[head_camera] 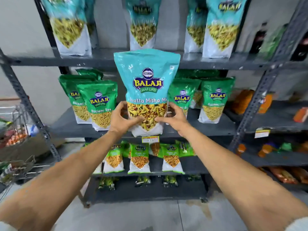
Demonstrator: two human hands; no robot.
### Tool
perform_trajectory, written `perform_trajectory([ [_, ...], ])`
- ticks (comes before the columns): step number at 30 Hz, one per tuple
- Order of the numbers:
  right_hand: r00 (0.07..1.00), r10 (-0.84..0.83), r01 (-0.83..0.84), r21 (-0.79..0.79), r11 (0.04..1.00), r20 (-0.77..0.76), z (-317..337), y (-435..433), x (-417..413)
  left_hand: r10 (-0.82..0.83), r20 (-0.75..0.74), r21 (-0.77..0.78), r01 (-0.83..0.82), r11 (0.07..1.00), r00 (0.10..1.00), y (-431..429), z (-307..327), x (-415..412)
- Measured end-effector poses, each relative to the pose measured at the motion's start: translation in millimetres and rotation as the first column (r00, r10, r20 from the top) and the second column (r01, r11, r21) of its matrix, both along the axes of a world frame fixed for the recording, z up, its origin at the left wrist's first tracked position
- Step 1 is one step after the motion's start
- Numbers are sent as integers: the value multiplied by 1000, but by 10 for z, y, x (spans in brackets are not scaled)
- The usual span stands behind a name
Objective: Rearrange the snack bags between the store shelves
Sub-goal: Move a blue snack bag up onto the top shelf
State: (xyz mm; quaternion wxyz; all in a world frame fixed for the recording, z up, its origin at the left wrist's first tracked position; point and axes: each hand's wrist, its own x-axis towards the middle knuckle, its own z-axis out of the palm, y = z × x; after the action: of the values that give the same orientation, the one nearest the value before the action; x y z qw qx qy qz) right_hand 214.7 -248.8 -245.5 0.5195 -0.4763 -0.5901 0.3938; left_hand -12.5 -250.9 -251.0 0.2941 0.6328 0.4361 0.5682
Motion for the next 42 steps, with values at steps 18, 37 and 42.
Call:
perform_trajectory([
  [18, 987, -160, 130, 438, 890, 32, 2230, 1291, 149, 75, -13, 261, -69, 963, 997, 1373, 2354, 166],
  [37, 987, -134, 90, 379, 921, 90, 2096, 2806, 94, 115, -109, 230, -88, 969, 987, 2925, 2214, 67],
  [42, 877, -449, 242, 647, 723, 174, 2096, 2283, 101, 305, 74, 471, -302, 828, 950, 2364, 2144, 92],
])
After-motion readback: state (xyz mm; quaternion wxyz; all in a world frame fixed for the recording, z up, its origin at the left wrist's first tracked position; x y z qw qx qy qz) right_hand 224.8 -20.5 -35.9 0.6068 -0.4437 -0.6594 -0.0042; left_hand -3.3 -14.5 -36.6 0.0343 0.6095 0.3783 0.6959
